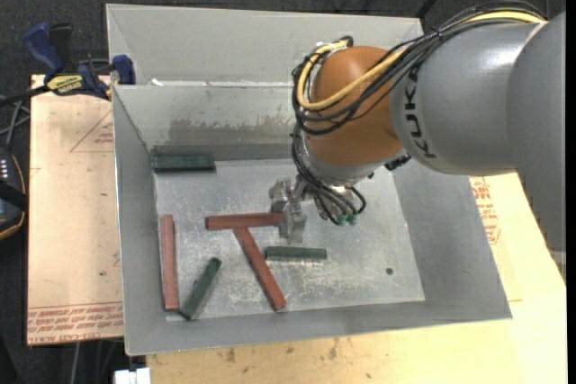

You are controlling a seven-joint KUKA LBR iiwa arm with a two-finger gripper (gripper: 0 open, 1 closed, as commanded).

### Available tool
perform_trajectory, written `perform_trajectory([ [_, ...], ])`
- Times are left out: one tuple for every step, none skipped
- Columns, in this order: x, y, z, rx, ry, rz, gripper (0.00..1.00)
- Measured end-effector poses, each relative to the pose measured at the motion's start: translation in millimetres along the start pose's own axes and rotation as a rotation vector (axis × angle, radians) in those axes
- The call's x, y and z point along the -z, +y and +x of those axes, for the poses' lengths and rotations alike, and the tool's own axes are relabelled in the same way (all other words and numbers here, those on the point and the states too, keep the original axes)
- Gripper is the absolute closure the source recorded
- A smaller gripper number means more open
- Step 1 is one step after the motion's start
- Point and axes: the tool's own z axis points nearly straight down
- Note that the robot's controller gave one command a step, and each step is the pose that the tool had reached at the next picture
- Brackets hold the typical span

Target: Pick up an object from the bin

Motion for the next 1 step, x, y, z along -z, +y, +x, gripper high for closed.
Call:
perform_trajectory([
  [-0.2,-14.1,31.6,-0.017,0.002,-0.002,1.0],
])
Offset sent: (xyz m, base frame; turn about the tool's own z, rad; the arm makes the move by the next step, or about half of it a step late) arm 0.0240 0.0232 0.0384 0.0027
